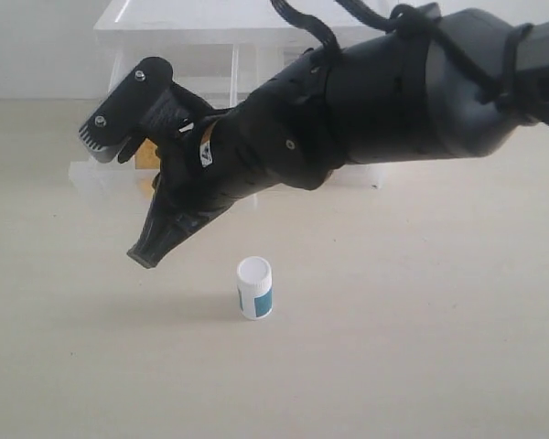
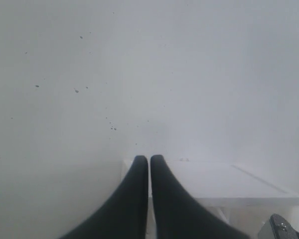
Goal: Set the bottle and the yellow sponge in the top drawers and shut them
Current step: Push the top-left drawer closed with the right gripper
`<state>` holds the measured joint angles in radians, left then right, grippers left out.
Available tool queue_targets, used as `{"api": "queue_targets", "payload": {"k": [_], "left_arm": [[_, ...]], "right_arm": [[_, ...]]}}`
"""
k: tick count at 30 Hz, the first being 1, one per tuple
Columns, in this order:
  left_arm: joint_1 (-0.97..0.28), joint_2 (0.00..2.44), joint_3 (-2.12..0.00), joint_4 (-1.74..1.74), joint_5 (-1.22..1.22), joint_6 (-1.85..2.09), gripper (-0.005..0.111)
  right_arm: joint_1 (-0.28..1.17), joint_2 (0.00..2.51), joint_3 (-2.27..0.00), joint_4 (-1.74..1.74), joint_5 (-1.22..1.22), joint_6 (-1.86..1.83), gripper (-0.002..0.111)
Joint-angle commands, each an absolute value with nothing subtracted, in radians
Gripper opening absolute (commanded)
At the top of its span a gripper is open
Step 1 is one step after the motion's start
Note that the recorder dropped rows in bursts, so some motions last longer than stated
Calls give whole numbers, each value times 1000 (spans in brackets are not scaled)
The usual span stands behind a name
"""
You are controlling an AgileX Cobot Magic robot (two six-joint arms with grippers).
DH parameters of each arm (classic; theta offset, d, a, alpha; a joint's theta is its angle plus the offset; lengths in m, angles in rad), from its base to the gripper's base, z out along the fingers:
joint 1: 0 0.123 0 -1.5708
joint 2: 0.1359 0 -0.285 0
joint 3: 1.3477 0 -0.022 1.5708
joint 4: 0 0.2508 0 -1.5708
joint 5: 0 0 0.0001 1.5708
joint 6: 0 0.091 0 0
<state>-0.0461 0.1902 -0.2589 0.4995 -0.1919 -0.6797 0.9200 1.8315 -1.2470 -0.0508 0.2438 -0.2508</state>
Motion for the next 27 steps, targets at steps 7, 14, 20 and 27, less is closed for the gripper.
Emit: {"api": "queue_targets", "payload": {"k": [7, 14, 20, 27], "left_arm": [[-44, 187, -255, 496, -189, -679, 4], [-44, 187, -255, 496, -187, -679, 4], [-44, 187, -255, 496, -189, -679, 4], [-44, 187, -255, 496, -189, -679, 4]], "right_arm": [[898, 1802, -1281, -86, 220, -245, 1], [826, 1848, -1374, -86, 251, -209, 1], [797, 1898, -1432, -90, 130, -215, 1], [729, 2033, -1583, -92, 27, -220, 1]]}}
